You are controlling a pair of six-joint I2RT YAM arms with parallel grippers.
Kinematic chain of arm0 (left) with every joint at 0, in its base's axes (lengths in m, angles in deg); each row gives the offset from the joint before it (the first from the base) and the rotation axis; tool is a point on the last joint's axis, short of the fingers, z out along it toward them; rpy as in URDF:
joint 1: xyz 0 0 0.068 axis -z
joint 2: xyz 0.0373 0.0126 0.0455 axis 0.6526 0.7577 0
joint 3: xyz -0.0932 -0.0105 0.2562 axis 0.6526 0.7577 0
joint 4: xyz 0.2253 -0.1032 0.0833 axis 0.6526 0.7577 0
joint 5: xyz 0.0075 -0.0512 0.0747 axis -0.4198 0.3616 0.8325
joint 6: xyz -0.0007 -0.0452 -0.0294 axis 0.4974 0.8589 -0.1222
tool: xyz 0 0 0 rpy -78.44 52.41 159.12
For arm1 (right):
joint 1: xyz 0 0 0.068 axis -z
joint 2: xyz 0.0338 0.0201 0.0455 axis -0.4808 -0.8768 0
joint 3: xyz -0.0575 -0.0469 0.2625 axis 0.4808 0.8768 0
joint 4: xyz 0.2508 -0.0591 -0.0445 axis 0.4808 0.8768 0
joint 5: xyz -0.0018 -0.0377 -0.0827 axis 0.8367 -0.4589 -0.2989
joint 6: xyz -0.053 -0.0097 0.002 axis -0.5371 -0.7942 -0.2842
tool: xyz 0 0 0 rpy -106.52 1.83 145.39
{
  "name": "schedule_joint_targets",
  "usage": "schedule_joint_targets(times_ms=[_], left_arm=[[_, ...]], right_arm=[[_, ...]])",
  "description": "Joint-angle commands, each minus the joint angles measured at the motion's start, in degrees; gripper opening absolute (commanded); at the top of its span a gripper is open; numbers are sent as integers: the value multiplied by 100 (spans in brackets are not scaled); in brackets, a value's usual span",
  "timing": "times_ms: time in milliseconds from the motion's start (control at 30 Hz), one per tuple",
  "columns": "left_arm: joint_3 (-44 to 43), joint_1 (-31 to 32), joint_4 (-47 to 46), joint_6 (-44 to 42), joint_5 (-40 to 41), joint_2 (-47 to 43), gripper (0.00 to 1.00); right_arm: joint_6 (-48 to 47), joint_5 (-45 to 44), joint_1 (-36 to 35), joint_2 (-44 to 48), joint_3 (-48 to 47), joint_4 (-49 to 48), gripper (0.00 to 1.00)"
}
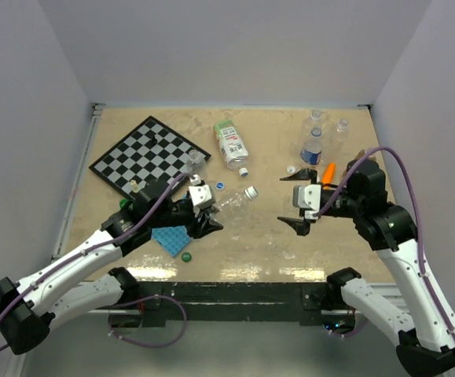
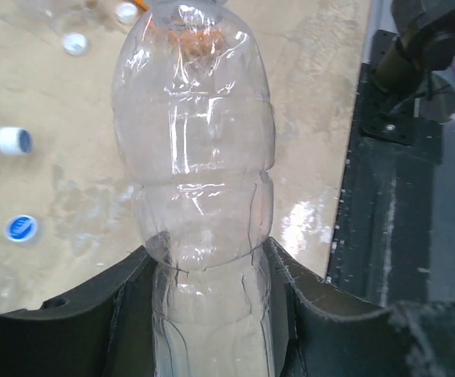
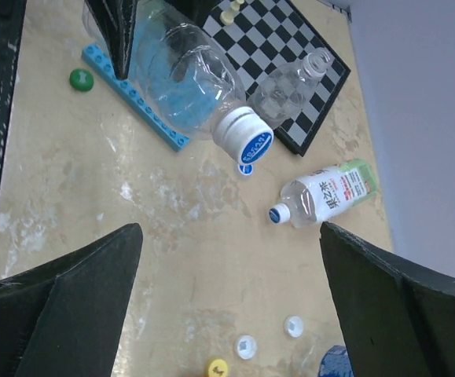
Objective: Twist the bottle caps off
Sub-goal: Pick up the plastic bottle at the center of the board, then unscrew the bottle cap from the plastic bottle.
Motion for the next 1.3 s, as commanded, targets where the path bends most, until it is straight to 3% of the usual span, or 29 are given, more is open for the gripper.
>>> schedule_joint_targets(times_ms=[0, 100, 233, 567, 800, 1267], left_arm=[[-24, 116, -227, -825, 959, -213, 1], [-305, 282, 1, -1098, 1389, 41, 1], [-648, 564, 231, -1503, 2216, 428, 1], [247, 582, -507, -1503, 2191, -204, 1], [239, 590, -464, -1494, 2217, -133, 0], [265, 582, -490, -1424, 2129, -125, 0]], right_arm=[[2298, 303, 102, -220, 48, -895, 98], [2758, 338, 110, -712, -101, -756, 98], [2548, 759, 110, -1310, -391, -325, 98], [2583, 909, 137, -1785, -541, -395, 98], [1880, 1015, 330, -1978, -866, 150, 98], [1590, 453, 576, -1926, -919, 387, 98]])
